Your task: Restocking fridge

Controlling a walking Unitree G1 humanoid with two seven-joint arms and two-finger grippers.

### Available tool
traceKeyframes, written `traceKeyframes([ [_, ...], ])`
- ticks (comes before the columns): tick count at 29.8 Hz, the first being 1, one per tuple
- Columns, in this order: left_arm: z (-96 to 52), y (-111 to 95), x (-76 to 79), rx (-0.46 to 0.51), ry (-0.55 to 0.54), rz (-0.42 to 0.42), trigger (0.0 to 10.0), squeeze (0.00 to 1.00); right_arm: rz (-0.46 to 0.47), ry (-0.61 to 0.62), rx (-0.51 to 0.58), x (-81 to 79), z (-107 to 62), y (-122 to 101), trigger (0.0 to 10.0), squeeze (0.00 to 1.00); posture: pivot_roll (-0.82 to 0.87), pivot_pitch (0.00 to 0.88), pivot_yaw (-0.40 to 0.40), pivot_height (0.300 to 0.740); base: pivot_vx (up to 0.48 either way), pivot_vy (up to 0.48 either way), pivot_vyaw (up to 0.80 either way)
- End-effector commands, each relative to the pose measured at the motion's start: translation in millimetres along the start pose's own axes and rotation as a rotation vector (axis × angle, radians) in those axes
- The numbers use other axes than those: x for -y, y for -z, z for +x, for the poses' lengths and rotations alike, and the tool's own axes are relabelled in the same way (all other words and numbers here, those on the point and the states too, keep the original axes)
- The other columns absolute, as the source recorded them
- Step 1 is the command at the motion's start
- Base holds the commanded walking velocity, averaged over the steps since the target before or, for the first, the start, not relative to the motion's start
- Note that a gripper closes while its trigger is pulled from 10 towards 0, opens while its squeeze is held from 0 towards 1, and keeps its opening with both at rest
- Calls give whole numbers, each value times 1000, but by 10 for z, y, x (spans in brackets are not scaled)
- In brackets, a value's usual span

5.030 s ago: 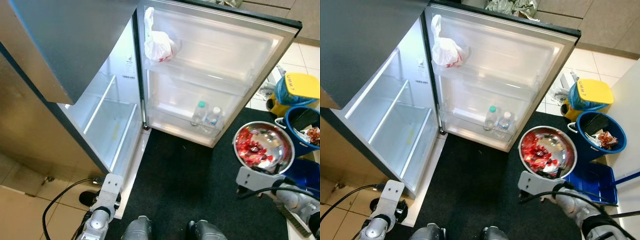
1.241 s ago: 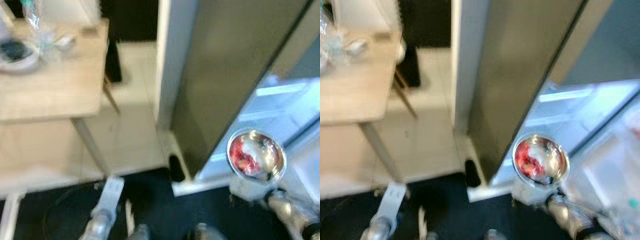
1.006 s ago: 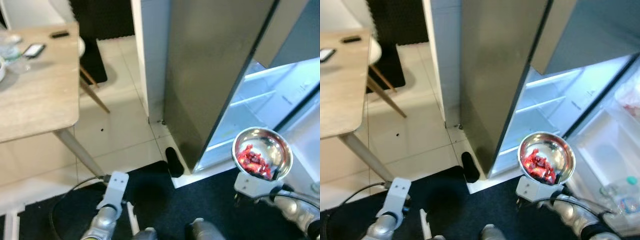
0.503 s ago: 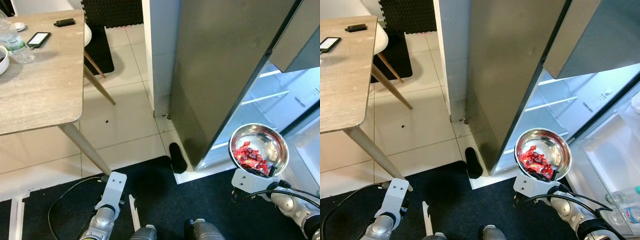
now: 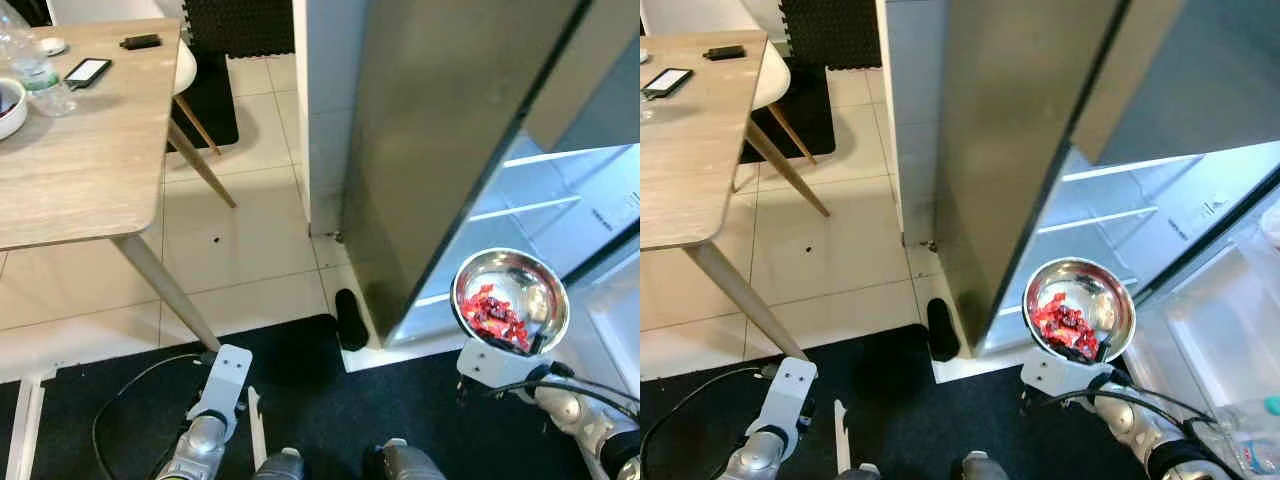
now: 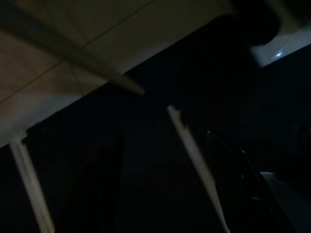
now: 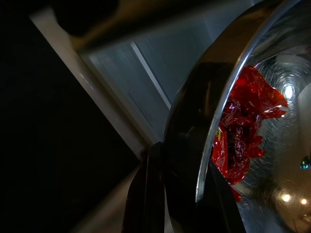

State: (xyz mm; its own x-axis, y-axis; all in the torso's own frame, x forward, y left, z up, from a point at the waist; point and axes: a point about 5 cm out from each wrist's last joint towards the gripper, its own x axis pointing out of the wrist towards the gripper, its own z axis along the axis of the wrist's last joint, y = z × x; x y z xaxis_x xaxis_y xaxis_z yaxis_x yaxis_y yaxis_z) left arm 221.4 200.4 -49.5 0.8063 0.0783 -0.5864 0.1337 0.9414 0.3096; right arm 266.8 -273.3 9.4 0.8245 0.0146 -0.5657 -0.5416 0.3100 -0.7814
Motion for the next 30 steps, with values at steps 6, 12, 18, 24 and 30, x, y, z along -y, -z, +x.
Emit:
traceKeyframes([
  [6, -39, 110, -18, -33, 0, 7, 10000, 0, 22, 1, -1, -34, -12, 12, 10000, 0, -36, 166, -26, 740, 0, -419, 0],
  [12, -39, 110, -21, -33, 0, 8, 10000, 0, 22, 1, -1, -34, -10, 10, 10000, 0, -36, 166, -26, 740, 0, -416, 0],
  [18, -38, 112, -26, -34, -3, 6, 10000, 0, 20, 0, 3, -34, -9, 5, 10000, 0, -36, 164, -26, 740, 126, -395, 0],
  [24, -37, 113, -24, -37, -6, 1, 10000, 0, 15, -7, 16, -37, -10, -8, 10000, 0, -37, 162, -27, 740, 249, -316, 0],
  [30, -37, 114, -22, -37, -7, -4, 10000, 0, -3, -45, 114, -61, -7, -135, 10000, 0, -37, 161, -27, 740, 246, -214, 0],
])
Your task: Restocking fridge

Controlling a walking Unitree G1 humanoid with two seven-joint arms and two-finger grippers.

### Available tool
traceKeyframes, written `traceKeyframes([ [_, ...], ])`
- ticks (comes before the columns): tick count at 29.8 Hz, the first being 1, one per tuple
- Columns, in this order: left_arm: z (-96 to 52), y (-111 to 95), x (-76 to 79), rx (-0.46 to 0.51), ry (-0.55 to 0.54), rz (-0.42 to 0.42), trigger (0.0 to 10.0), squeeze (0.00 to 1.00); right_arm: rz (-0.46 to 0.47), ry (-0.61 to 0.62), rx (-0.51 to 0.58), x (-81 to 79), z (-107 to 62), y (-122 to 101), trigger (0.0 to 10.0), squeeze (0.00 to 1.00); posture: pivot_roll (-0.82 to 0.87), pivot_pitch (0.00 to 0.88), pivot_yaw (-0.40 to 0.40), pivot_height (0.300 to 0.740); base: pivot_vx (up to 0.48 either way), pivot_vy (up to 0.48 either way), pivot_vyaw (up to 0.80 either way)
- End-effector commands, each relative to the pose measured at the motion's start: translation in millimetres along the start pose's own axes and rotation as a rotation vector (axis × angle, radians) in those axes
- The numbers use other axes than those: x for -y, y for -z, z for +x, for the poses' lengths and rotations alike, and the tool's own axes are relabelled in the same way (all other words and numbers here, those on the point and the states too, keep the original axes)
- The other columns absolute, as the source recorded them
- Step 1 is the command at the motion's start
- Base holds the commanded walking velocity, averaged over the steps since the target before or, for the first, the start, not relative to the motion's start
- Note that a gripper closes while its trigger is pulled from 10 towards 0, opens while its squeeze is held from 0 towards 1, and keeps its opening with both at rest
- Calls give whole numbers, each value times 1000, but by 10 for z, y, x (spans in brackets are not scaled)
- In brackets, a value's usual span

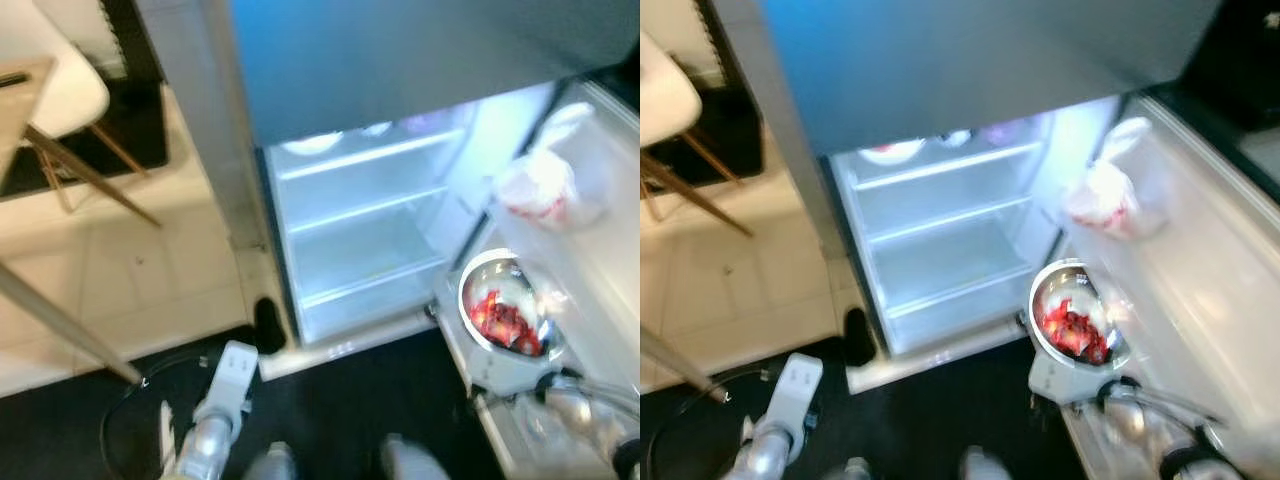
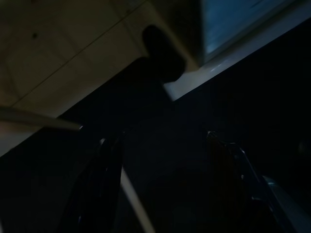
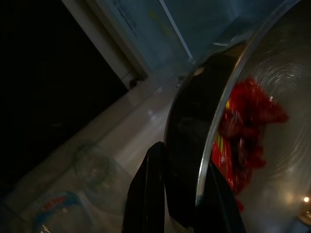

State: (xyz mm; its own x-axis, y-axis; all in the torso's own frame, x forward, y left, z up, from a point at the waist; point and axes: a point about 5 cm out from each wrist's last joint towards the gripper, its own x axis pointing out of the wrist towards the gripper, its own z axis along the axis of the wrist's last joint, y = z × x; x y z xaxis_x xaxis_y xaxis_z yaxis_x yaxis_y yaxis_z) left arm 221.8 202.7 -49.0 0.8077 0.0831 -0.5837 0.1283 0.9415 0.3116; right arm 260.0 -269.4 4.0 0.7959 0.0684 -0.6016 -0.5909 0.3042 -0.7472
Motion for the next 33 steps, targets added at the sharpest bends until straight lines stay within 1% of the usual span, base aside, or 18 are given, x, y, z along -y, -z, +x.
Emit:
traceKeyframes([
  [1, -39, 113, -1, -39, -3, -3, 10000, 0, -9, 8, 98, 27, 23, -155, 10000, 0, -36, 161, -28, 740, 0, 0, 0],
  [4, -39, 114, -4, -40, -6, -8, 10000, 0, -27, -3, 131, 26, 28, -210, 10000, 0, -37, 160, -28, 740, 0, 0, 0],
  [7, -39, 109, -9, -36, -11, -21, 10000, 0, -39, -11, 195, 43, 39, -321, 10000, 0, -34, 160, -29, 740, 0, 0, 0],
  [8, -39, 109, -9, -36, -11, -21, 10000, 0, -39, -11, 195, 43, 39, -321, 10000, 0, -34, 160, -29, 740, 0, 0, 0],
  [9, -39, 106, -8, -33, -11, -26, 10000, 0, -47, -22, 238, 40, 40, -391, 10000, 0, -35, 161, -29, 740, 0, 0, 0],
  [10, -39, 106, -8, -33, -11, -26, 10000, 0, -47, -22, 238, 40, 40, -391, 10000, 0, -35, 161, -29, 740, 0, 0, 0],
  [11, -39, 106, -6, -34, -11, -27, 10000, 0, -56, -39, 274, 23, 35, -445, 10000, 0, -35, 161, -29, 740, 0, 0, 0],
  [13, -39, 106, -5, -34, -10, -27, 10000, 0, -60, -46, 287, 14, 32, -465, 10000, 0, -35, 161, -29, 740, 0, 0, 0],
  [15, -39, 106, -5, -34, -10, -27, 10000, 0, -76, -57, 302, -3, 25, -486, 10000, 0, -35, 163, -29, 740, 0, 0, 0],
  [16, -40, 109, -6, -36, -12, -26, 10000, 0, -119, -94, 338, -50, 0, -527, 10000, 0, -35, 165, -29, 740, 0, 0, 0],
  [17, -40, 109, -6, -36, -12, -26, 10000, 0, -119, -94, 338, -50, 0, -527, 10000, 0, -35, 165, -29, 740, 0, 0, 0],
  [21, -42, 118, -7, -40, -14, -24, 10000, 0, -185, -148, 373, -103, -41, -551, 10000, 0, -38, 166, -28, 740, 0, 0, 0],
  [25, -42, 118, -7, -41, -15, -25, 10000, 0, -193, -156, 380, -106, -46, -557, 10000, 0, -39, 165, -30, 740, 0, 0, 0],
  [27, -37, 106, -1, -38, -17, -37, 10000, 0, -214, -168, 400, -84, -44, -607, 10000, 0, -40, 165, -30, 740, 0, 0, 0],
  [28, -31, 91, 9, -35, -17, -52, 10000, 0, -252, -158, 407, -27, -18, -680, 10000, 0, -40, 166, -30, 740, 0, 0, 0],
  [29, -31, 91, 9, -35, -17, -52, 10000, 0, -252, -158, 407, -27, -18, -680, 10000, 0, -40, 166, -30, 740, 0, 0, 0],
  [32, -29, 82, 19, -33, -18, -57, 10000, 0, -233, -111, 415, 80, 24, -810, 10000, 0, -37, 167, -29, 740, 0, 0, 0],
  [33, -29, 82, 19, -33, -18, -57, 10000, 0, -233, -111, 415, 80, 24, -810, 10000, 0, -37, 167, -29, 740, 0, 0, 0],
])
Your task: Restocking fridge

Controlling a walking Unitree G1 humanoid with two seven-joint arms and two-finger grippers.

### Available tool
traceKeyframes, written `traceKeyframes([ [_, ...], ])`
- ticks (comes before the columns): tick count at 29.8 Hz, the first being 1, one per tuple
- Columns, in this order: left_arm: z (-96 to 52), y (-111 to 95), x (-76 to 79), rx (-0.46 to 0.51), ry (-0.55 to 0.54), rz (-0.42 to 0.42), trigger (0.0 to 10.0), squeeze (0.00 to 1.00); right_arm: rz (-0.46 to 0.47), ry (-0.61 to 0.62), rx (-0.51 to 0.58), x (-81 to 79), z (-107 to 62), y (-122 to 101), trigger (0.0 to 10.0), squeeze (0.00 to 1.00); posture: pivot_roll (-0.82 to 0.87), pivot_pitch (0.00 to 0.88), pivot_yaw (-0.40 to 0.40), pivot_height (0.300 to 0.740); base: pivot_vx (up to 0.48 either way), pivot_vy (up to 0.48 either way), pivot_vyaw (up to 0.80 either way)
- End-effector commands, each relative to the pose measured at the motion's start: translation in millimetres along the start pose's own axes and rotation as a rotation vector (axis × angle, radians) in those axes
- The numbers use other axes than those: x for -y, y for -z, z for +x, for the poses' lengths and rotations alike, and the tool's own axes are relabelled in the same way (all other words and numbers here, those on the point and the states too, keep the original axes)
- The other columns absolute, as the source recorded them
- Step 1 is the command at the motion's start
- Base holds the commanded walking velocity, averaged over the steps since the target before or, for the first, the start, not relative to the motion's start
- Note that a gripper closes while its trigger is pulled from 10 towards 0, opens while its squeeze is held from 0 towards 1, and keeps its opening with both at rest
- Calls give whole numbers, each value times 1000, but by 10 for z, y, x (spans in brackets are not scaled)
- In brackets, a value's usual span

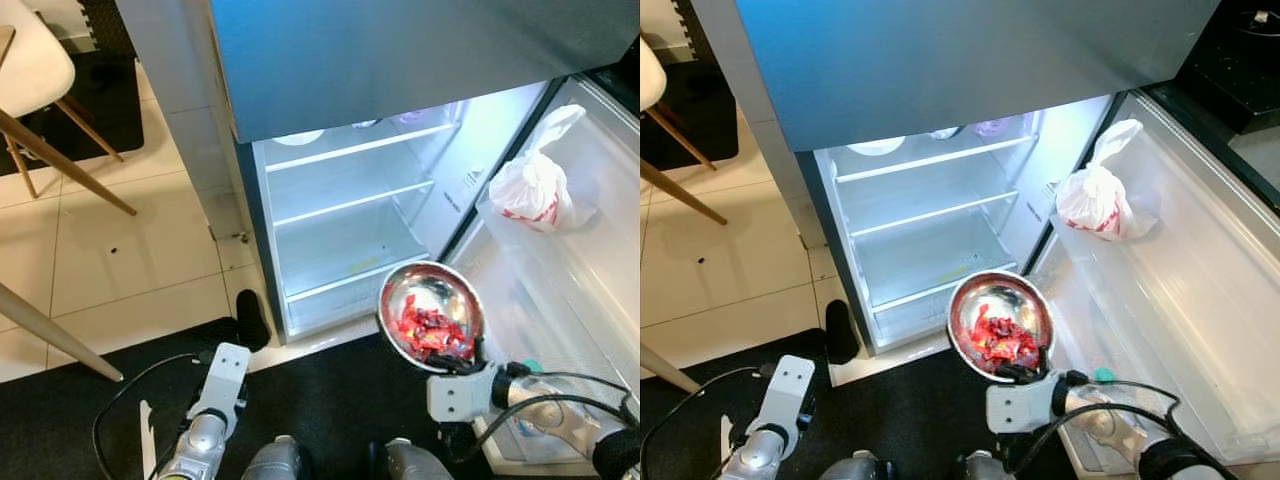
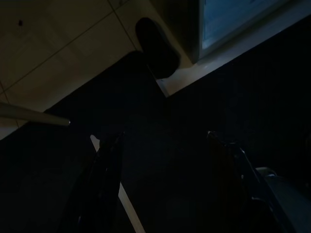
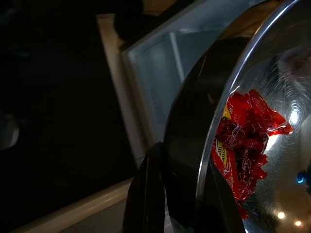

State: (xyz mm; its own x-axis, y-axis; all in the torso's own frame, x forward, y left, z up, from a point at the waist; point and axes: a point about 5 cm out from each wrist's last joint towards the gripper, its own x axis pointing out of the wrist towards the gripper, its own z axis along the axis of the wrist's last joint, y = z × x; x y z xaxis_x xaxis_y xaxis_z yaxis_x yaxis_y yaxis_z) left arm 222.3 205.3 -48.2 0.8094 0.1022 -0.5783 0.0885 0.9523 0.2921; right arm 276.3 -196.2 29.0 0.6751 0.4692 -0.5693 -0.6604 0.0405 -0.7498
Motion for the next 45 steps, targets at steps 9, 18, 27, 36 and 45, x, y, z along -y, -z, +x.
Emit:
traceKeyframes([
  [9, -30, 80, 40, -29, -4, 4, 10000, 0, 28, 63, -10, 55, 52, -52, 10000, 0, -36, 169, -28, 740, 107, 0, 0],
  [18, -27, 70, 52, -26, -1, 5, 10000, 0, 37, 66, -21, 47, 42, -52, 10000, 0, -41, 169, -31, 740, 469, 0, 0],
  [27, -28, 71, 57, -25, 1, 12, 10000, 0, 43, 69, -36, 45, 28, -20, 10000, 0, -41, 169, -31, 740, 461, 0, 0],
  [36, -32, 65, 63, -13, 4, 22, 10000, 0, 51, 75, -51, 48, 6, 16, 10000, 0, -41, 168, -29, 740, 235, 0, 0],
  [45, -35, 71, 61, -15, 4, 20, 10000, 0, 52, 77, -58, 57, 3, 29, 10000, 0, -39, 164, -29, 740, 0, 0, 0],
])
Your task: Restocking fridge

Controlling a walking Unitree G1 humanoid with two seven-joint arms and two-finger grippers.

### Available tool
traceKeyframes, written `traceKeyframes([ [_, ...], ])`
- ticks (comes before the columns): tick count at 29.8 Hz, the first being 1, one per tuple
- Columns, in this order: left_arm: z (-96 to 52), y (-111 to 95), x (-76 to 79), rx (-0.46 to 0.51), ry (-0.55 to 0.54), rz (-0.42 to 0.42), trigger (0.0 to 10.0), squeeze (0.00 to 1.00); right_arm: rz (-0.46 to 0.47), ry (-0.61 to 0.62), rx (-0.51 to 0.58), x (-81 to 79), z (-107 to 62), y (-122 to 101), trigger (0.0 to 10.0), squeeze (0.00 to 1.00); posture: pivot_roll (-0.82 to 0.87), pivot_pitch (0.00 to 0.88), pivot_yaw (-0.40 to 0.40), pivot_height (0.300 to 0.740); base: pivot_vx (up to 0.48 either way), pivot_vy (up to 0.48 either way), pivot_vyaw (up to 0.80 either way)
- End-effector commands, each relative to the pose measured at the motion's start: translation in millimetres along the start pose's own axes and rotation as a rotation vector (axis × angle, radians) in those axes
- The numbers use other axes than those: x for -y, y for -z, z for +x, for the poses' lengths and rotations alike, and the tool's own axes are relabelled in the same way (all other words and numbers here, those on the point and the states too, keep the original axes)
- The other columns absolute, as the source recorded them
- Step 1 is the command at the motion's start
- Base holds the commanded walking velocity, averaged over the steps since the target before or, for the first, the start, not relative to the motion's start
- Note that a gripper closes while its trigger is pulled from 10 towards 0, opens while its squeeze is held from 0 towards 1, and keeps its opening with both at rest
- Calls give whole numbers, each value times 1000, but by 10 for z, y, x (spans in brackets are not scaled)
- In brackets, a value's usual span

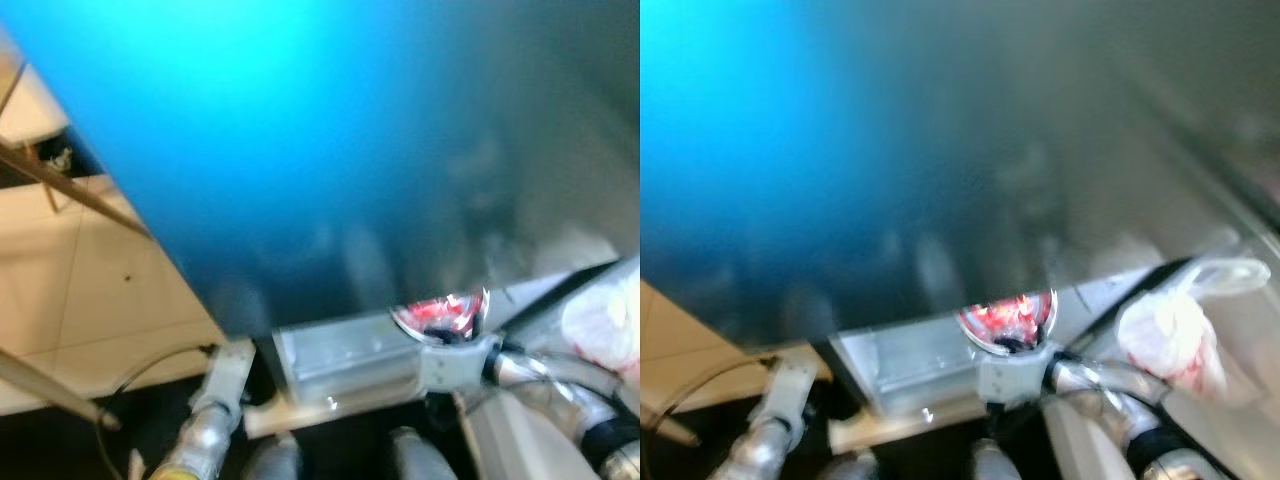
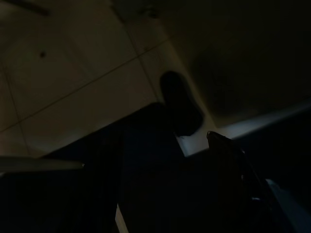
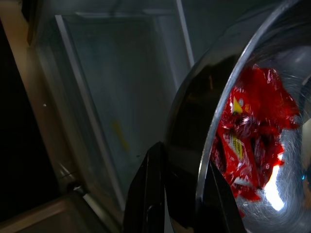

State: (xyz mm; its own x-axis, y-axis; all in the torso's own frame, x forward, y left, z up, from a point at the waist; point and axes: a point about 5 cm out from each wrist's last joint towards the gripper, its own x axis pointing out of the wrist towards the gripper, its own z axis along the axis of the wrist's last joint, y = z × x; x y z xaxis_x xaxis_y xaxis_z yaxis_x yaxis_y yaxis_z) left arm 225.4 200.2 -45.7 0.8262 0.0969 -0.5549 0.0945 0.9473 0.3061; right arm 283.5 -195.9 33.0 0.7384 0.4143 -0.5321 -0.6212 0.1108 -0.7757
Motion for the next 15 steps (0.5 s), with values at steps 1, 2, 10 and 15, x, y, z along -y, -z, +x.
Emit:
traceKeyframes([
  [1, -45, 123, 24, -44, 8, 4, 10000, 0, 10, 4, -3, -16, -25, 24, 10000, 0, -39, 163, -29, 740, 0, 0, 0],
  [2, -45, 125, 24, -45, 8, 5, 10000, 0, 10, 5, -3, -16, -26, 25, 10000, 0, -39, 163, -29, 740, 0, 0, 0],
  [10, -56, 160, 18, -65, -2, -5, 10000, 0, 9, 3, -6, -11, -27, 33, 10000, 0, -40, 168, -30, 740, 0, 0, 0],
  [15, -65, 186, 13, -76, -8, -19, 10000, 0, 10, 3, -11, -15, -25, 40, 10000, 0, -40, 169, -30, 740, 0, 0, 0],
])
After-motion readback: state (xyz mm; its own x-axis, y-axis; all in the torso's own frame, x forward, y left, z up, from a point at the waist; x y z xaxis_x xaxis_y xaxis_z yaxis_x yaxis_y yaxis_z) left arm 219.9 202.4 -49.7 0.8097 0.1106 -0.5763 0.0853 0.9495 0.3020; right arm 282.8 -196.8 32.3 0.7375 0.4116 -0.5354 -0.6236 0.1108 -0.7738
